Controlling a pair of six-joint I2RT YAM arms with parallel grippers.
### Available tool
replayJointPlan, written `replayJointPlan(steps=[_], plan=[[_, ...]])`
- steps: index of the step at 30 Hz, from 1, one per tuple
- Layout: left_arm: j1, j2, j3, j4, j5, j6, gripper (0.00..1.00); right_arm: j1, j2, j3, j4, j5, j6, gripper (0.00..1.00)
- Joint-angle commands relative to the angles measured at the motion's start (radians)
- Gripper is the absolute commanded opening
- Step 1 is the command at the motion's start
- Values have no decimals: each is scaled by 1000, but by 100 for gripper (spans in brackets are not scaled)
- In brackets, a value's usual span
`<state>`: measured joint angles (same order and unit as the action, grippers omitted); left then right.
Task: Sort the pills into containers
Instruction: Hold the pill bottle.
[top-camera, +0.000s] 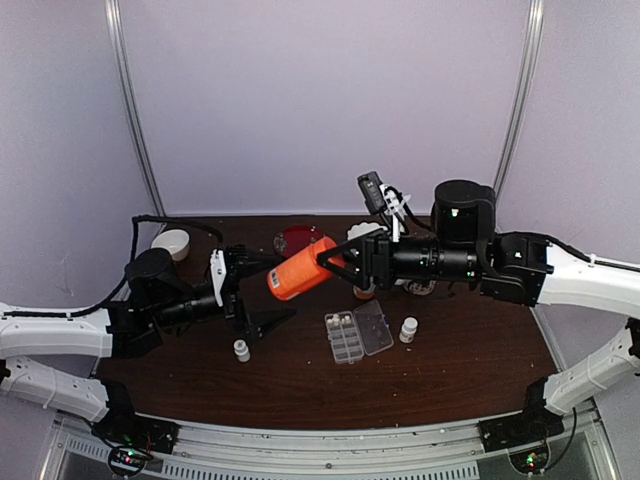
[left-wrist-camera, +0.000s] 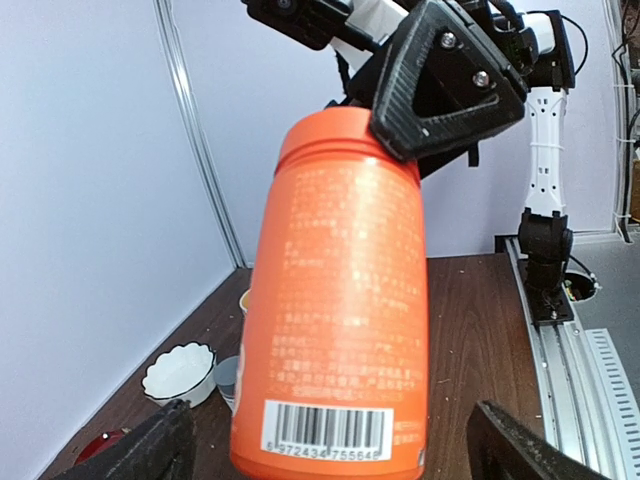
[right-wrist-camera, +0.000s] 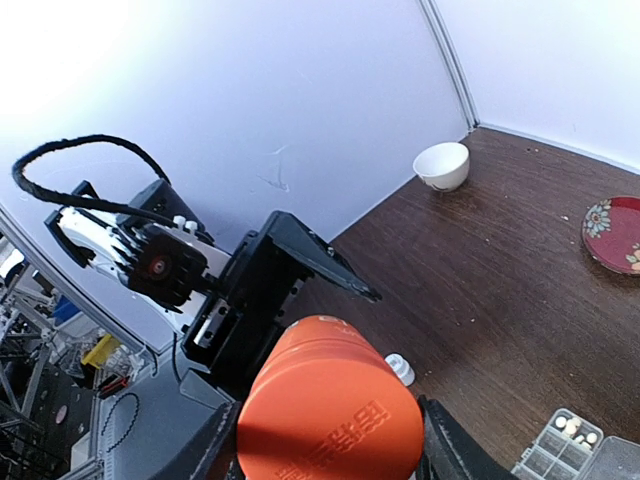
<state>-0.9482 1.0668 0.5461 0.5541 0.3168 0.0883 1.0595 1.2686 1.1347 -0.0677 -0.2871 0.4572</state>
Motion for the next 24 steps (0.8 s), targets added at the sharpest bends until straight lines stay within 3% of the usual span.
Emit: replayJointPlan(steps=[1, 15, 20, 24], plan=[[-8, 2, 31, 71, 6, 23, 97, -3, -15, -26, 146, -67, 69, 28], [-18, 8, 22, 132, 28, -5, 69, -4, -20, -36, 150, -87, 87, 28], [-18, 9, 14, 168, 51, -47, 68, -4, -22, -39, 140, -88, 70, 27], [-18, 26, 26, 169, 69, -85, 54, -4, -26, -31, 116, -89, 35, 27]])
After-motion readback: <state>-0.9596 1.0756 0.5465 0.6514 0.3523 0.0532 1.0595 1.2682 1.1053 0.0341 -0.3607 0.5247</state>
